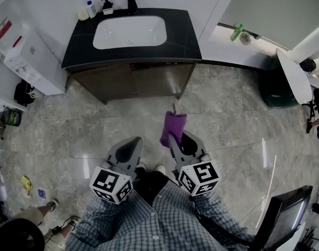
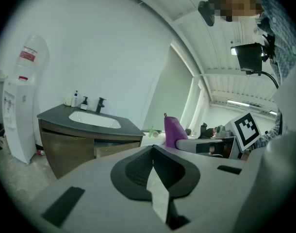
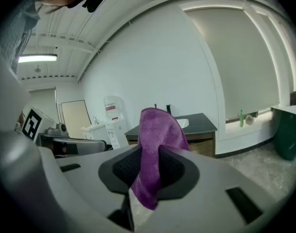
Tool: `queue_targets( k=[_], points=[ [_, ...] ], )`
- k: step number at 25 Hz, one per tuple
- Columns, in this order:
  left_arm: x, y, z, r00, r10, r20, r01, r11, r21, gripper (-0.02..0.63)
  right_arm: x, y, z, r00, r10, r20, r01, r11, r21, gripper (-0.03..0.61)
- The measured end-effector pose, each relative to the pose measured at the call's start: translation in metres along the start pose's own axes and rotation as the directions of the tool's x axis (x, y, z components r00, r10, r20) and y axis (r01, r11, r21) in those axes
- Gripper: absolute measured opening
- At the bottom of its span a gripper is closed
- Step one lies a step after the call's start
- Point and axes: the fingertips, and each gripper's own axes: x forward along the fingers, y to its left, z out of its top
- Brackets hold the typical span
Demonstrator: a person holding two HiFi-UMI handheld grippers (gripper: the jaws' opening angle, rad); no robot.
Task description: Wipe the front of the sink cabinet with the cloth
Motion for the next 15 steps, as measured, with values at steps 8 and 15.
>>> queue_targets(
  k=[8,15],
  points=[
    [-0.0037,0.0008,0.0007,1.000,0.000,-0.015,0.000,1.000,-0.012,0.011,-0.0039,-0.0058,-0.0032,0.999,-0.035,-0.033,0.035,0.999,-0.007,0.089],
    [-0.0039,0.0046,0.0020,1.000,0.008,-0.015,-0.008,1.000,-0.014,0.011,-0.0004,-0.0051,-0.0023,0.999,-0.031,-0.034,0.031,0.999,0.007,0.089]
  ],
)
